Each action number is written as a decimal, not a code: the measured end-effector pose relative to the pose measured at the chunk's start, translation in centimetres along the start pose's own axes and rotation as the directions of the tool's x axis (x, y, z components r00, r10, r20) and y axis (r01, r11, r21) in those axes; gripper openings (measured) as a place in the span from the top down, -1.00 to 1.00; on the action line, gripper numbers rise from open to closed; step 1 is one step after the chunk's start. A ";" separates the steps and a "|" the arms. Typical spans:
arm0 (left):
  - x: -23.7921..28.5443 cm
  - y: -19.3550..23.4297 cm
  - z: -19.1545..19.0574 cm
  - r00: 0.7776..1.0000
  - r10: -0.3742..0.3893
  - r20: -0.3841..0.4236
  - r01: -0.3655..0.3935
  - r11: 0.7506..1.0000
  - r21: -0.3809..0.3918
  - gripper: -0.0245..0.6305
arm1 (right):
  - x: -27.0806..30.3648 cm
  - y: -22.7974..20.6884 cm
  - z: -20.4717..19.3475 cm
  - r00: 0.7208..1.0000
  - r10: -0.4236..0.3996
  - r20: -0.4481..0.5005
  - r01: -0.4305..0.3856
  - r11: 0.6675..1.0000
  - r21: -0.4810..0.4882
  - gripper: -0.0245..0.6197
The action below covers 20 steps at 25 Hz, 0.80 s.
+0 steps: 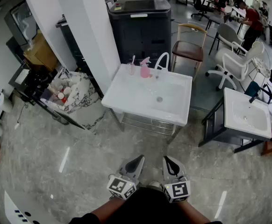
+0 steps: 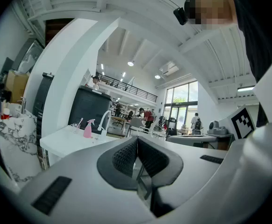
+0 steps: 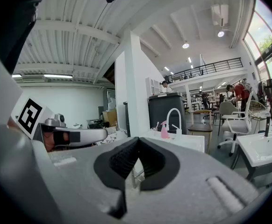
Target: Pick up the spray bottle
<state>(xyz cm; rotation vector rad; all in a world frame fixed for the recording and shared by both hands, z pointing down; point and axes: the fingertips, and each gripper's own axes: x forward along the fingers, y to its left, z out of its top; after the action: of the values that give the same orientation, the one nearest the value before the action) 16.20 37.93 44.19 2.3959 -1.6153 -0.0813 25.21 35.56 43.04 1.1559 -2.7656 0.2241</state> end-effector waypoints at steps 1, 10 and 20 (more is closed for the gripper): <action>0.3 0.3 0.0 1.000 0.005 0.002 -0.005 1.000 0.000 0.87 | 0.4 -0.2 -0.2 1.000 0.005 -0.003 -0.005 1.000 0.004 0.93; 2.0 4.7 -2.2 0.999 0.028 -0.034 -0.029 0.999 -0.044 0.87 | 4.9 -1.9 -2.2 0.997 -0.053 -0.060 0.054 0.998 0.013 0.93; 6.9 16.1 0.9 0.999 -0.012 -0.035 0.009 0.997 -0.082 0.87 | 17.8 -1.3 0.1 0.994 -0.056 -0.089 0.058 0.998 0.017 0.93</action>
<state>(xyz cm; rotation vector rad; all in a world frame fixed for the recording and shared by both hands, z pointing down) 4.15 25.77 47.81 2.3311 -1.5530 -0.1043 13.78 22.28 46.31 1.1971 -2.6563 0.2892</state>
